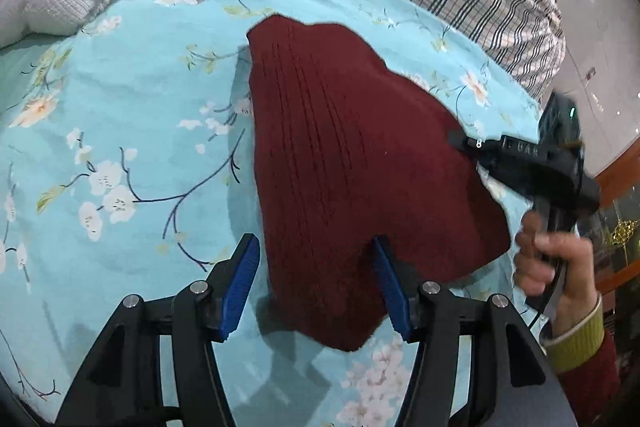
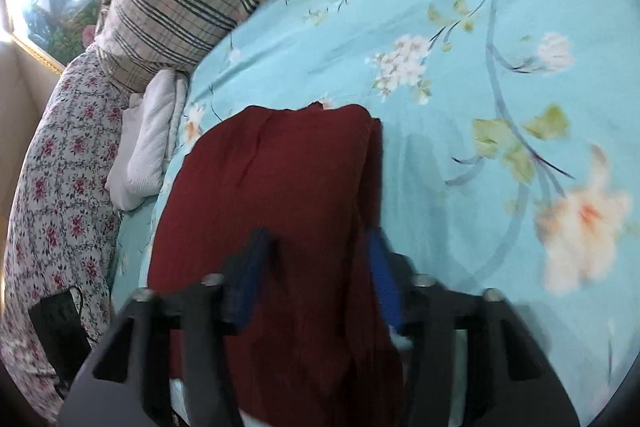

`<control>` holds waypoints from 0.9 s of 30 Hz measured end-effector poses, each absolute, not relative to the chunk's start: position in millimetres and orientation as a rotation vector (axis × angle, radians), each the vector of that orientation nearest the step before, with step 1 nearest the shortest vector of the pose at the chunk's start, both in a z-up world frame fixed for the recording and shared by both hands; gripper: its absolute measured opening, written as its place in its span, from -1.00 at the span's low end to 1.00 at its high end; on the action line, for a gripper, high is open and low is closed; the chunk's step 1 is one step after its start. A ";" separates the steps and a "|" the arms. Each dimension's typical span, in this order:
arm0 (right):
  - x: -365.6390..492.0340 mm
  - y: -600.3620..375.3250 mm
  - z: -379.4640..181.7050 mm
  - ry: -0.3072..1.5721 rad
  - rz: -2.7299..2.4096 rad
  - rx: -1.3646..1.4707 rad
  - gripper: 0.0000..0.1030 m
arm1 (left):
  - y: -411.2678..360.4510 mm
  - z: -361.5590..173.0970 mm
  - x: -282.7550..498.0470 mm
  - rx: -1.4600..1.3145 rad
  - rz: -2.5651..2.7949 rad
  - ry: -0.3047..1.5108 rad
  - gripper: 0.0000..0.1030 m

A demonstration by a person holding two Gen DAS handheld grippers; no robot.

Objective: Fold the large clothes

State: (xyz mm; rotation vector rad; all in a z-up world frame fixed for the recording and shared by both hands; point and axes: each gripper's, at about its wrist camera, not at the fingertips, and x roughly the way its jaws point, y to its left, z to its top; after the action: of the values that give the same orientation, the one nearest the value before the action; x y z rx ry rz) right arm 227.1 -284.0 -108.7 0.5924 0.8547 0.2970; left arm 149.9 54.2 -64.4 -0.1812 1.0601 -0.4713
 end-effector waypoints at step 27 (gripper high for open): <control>159.5 -264.1 -127.7 0.873 0.248 0.336 -0.64 | 18.9 -93.9 150.5 -0.090 -0.434 1.066 0.39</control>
State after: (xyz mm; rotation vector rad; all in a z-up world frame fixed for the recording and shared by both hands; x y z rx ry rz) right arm 159.5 -264.1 -127.7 0.3357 0.8728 0.2478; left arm 150.5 18.9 -93.9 -0.0900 1.0665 -0.4343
